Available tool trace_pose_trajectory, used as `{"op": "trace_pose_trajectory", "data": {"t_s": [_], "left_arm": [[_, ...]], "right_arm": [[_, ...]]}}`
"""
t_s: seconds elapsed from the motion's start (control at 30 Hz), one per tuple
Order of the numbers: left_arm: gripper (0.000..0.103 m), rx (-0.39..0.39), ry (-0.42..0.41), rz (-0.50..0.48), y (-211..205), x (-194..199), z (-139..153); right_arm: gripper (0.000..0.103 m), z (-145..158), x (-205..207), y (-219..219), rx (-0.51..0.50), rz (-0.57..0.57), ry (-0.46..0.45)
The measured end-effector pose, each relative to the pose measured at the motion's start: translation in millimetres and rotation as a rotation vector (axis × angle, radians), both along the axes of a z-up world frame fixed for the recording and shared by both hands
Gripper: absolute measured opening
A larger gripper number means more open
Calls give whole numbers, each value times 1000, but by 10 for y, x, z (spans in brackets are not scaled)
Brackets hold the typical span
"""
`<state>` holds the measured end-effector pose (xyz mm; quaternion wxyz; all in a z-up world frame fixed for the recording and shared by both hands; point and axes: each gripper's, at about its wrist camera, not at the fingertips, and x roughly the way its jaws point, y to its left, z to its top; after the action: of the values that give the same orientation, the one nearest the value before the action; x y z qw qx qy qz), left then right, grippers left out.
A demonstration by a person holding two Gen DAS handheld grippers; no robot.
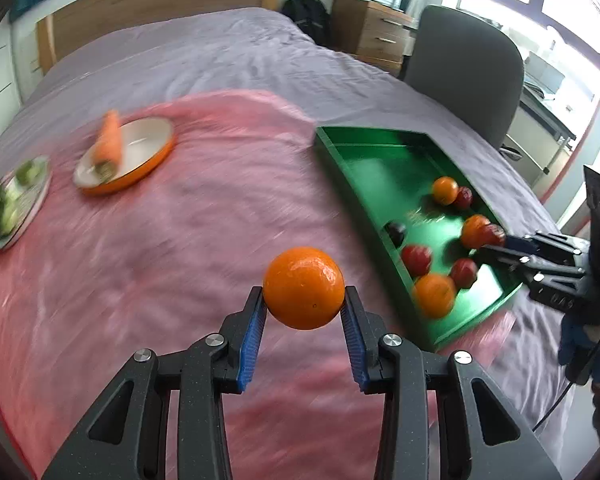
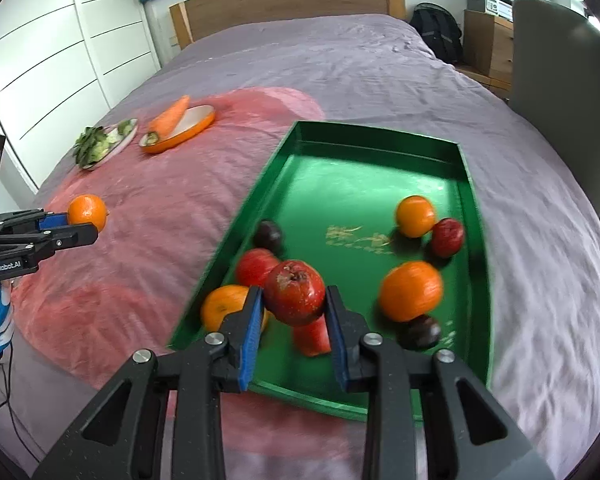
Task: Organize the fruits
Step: 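Lift the orange and tomato and carry both toward the green tray, then lower the orange and tomato into the green tray and open both tools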
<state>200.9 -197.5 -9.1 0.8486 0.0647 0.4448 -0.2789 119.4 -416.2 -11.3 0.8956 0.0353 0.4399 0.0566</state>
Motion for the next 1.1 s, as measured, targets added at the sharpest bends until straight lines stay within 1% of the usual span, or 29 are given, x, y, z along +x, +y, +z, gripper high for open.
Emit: {"op": "trace_pose_trajectory", "data": {"t_s": [0.1,0.2,0.33,0.5,0.73,0.87,1.0,1.1], "left_arm": [[33,-10,-2,-29,-324,128,8],[33,7,-13,-39,-658,302,-12],[33,12,-21,-59,-1055,529,-40],[33,55,-48,-103,-1448,697,-117],[33,87,-29,-85,-1664,908,-283],[33,119,-8,-98,-1769,963,-418],[33,122,3,-95,-1803,960,-470],[33,139,-4,-90,-1808,957,-482]], "right_arm": [[47,-26,125,-88,-5,0,-2],[47,-66,271,-145,-10,12,-1],[47,-159,458,-137,-51,46,13],[47,-272,588,-165,-70,72,23],[48,-354,624,-226,-63,83,22],[48,-365,643,-205,-66,101,21],[48,-390,648,-133,-113,133,23],[48,-389,638,-116,-118,141,24]]}}
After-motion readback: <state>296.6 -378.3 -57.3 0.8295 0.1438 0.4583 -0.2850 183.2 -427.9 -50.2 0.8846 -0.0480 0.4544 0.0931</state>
